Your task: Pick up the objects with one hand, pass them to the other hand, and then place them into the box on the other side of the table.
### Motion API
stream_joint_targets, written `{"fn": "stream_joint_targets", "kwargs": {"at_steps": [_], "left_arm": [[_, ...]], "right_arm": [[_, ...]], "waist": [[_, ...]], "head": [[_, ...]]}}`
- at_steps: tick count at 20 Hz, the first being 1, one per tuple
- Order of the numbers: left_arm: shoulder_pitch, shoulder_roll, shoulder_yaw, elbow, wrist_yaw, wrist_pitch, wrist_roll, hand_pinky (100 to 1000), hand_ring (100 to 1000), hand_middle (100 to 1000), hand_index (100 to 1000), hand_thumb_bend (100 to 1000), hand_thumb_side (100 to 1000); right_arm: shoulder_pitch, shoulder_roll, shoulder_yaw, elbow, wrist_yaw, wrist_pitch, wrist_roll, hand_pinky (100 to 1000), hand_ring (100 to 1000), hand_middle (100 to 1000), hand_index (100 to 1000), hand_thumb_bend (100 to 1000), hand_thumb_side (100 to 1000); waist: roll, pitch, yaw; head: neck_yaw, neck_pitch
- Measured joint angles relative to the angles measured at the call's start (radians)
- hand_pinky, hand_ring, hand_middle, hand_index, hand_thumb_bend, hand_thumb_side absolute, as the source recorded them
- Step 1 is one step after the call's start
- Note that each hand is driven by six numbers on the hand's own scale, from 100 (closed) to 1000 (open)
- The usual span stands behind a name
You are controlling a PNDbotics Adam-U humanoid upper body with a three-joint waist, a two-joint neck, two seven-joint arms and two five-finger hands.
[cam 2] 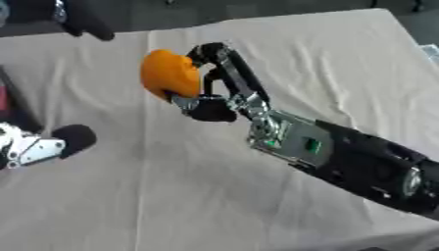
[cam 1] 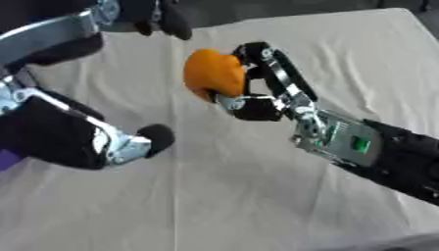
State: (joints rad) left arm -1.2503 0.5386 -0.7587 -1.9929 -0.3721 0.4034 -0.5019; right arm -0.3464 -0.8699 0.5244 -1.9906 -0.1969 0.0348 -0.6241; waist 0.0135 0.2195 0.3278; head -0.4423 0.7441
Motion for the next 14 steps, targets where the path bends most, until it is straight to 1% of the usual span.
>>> {"fn": "stream_joint_targets", "kwargs": {"at_steps": [2,3,7,10,13,14], "left_arm": [[0.001,-0.008,-0.009,0.0,-0.015,0.023,-0.002,842,769,760,895,511,363],[0.003,-0.012,-0.011,0.0,-0.025,0.033,-0.002,838,769,759,904,525,355],[0.011,-0.021,-0.015,0.0,-0.065,0.071,0.015,839,765,755,874,535,337],[0.016,-0.022,-0.016,0.0,-0.082,0.093,0.032,840,767,759,861,536,328],[0.024,-0.031,-0.022,0.0,-0.101,0.111,0.04,841,768,761,864,535,327],[0.028,-0.031,-0.022,0.0,-0.106,0.116,0.041,841,770,763,881,532,331]], "right_arm": [[-0.006,0.005,0.005,0.0,0.017,0.0,0.0,219,599,430,499,353,100],[-0.006,0.007,0.008,0.0,0.027,-0.001,-0.002,218,597,429,497,354,100],[-0.006,0.017,0.017,0.0,0.08,-0.004,-0.015,220,594,427,496,355,100],[-0.015,0.025,0.023,0.0,0.137,-0.013,-0.023,231,595,429,497,353,100],[-0.021,0.033,0.029,0.0,0.193,-0.029,-0.026,237,595,430,499,351,100],[-0.024,0.035,0.032,0.0,0.209,-0.036,-0.027,240,595,431,499,351,100]], "waist": [[0.0,0.0,-0.002],[0.0,0.0,-0.003],[0.0,0.0,-0.007],[0.0,0.0,-0.013],[0.0,0.0,-0.014],[0.0,0.001,-0.015]], "head": [[0.004,-0.001],[0.007,-0.004],[0.014,-0.012],[0.019,-0.015],[0.025,-0.018],[0.026,-0.018]]}}
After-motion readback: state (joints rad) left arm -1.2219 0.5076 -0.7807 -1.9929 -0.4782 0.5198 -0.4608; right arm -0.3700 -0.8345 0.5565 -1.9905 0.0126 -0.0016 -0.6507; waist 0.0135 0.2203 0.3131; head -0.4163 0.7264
